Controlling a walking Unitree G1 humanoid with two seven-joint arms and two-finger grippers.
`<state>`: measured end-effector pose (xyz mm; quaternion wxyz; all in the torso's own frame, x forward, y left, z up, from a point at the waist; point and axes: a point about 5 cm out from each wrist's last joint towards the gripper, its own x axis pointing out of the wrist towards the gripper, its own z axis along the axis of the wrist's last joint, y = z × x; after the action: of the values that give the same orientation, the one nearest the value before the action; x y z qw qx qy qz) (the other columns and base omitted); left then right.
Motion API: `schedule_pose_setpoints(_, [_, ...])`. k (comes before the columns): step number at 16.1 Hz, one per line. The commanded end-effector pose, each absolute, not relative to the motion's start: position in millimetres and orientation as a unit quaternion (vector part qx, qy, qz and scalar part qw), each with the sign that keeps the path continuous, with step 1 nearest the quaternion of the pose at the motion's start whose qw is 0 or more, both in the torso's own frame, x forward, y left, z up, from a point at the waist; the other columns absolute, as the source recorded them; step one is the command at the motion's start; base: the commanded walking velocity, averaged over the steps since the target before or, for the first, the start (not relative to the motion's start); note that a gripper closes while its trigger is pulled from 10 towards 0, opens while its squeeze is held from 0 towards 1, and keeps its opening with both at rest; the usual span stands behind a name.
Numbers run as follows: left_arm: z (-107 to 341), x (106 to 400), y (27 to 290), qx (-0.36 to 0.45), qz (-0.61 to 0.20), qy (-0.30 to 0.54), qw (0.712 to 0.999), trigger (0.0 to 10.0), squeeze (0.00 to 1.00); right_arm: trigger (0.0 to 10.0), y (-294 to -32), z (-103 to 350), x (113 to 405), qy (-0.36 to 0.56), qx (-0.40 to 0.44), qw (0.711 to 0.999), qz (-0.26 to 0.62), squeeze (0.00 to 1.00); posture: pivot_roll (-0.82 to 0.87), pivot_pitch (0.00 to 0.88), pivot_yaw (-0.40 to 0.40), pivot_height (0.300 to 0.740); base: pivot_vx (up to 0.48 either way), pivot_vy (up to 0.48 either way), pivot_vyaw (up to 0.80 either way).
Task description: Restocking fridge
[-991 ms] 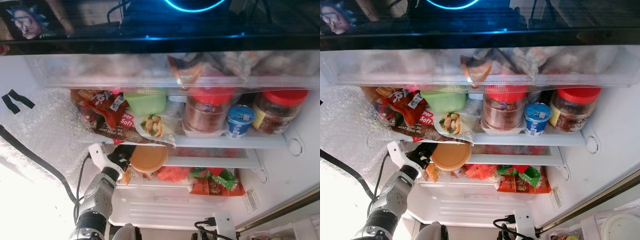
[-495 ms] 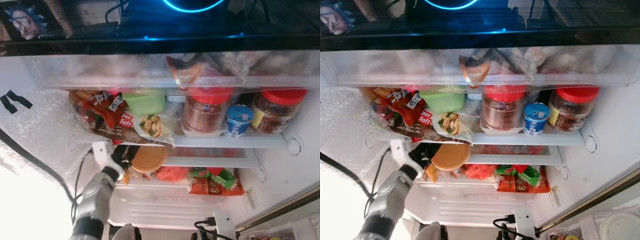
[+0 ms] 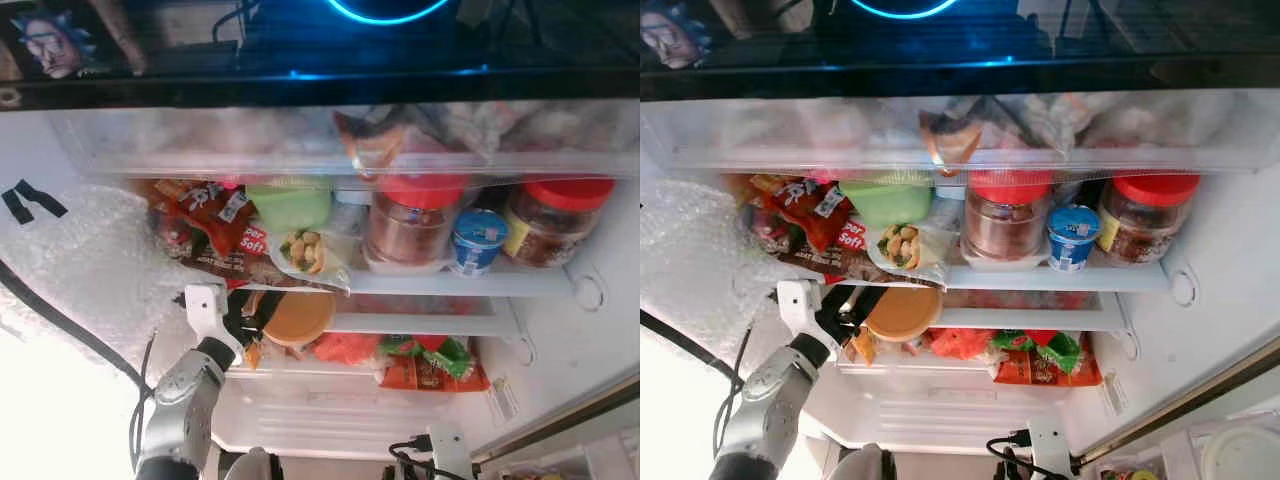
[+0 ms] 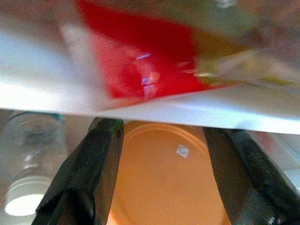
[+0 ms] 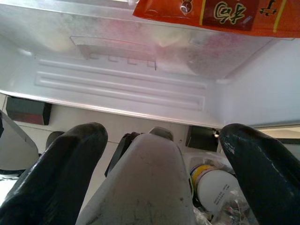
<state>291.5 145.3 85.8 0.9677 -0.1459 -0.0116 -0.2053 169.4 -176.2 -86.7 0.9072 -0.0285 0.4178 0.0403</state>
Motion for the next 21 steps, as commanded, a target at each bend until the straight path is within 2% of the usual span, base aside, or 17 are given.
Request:
schedule_pose_setpoints(1, [85.4,287.4,144.1,-0.120,-0.219,-0.002,0.968,10.0,0.00,10.0,-175.7,-92.7,157.1,0.440,-0.029,0.896,0.042,0.00,-0.04,0.078,0.038,0.665,0.000,0.000,0.00])
schedule_pose_setpoints(6, [70.7,265.4,141.4,-0.082,-0.254,0.052,0.962,10.0,0.00,10.0,-175.7,-92.8,157.1,0.442,-0.031,0.896,0.045,0.00,-0.03,0.077,0.038,0.665,0.000,0.000,0.00])
schedule_pose_setpoints(16, [78.0,299.5,138.8,-0.076,-0.247,0.064,0.964,10.0,0.00,10.0,-174.9,-93.0,156.9,0.442,-0.030,0.895,0.044,0.00,-0.04,0.070,0.043,0.665,0.000,0.000,0.00])
schedule_pose_setpoints(21, [73.9,303.6,134.3,-0.082,-0.258,0.077,0.959,10.0,0.00,10.0,-175.0,-93.1,156.8,0.443,-0.030,0.895,0.043,0.00,-0.05,0.075,0.043,0.665,0.000,0.000,0.00])
